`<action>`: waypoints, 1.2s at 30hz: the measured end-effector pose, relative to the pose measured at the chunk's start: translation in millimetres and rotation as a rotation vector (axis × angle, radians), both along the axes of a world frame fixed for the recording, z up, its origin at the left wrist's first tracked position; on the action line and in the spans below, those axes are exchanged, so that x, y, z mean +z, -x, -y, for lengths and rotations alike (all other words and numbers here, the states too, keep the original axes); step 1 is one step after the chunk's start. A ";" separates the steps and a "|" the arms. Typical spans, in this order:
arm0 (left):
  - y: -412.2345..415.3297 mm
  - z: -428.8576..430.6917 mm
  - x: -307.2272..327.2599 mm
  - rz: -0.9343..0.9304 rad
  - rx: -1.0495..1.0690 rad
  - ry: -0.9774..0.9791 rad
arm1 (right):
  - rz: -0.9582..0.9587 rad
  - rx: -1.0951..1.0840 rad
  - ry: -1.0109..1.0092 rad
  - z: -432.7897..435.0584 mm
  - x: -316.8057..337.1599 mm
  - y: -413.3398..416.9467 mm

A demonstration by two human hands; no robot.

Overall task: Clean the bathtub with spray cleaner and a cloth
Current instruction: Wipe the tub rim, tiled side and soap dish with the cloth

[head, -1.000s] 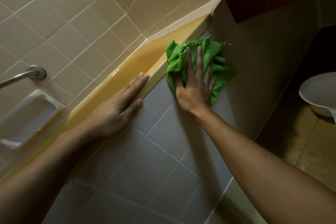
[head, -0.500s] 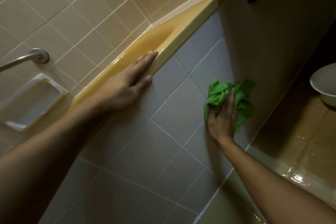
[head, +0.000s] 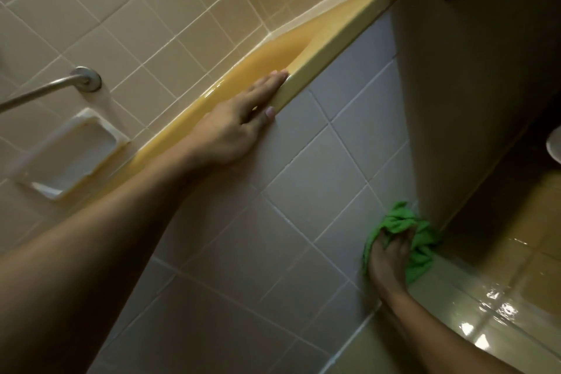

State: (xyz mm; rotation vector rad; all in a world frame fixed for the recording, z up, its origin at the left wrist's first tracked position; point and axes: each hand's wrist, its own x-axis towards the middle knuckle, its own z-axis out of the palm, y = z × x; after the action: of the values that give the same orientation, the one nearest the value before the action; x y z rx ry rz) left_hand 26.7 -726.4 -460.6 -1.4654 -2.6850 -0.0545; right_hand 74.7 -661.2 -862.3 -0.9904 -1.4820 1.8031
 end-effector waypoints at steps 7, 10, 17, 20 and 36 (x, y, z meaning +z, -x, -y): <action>-7.4 24.4 1.8 0.021 -0.008 -0.001 | -0.053 0.035 -0.428 27.0 86.6 -3.2; -12.2 53.5 2.3 0.054 0.007 -0.037 | -0.091 0.071 -0.555 25.4 132.5 -3.1; -22.7 129.8 2.6 0.160 -0.003 -0.139 | -0.144 0.070 -0.806 45.1 224.6 -11.7; -27.1 152.3 2.5 0.153 -0.003 -0.138 | -0.157 0.061 -0.869 61.9 247.8 -14.0; -22.3 182.7 3.1 0.167 -0.010 -0.110 | -0.127 0.110 -0.809 110.3 70.9 -19.5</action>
State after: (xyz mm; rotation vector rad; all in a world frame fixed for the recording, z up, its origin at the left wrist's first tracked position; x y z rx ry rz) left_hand 49.0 -909.1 -457.5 -1.5045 -2.7518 -0.3338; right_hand 94.2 -771.5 -791.4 -0.3825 -1.9544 1.1075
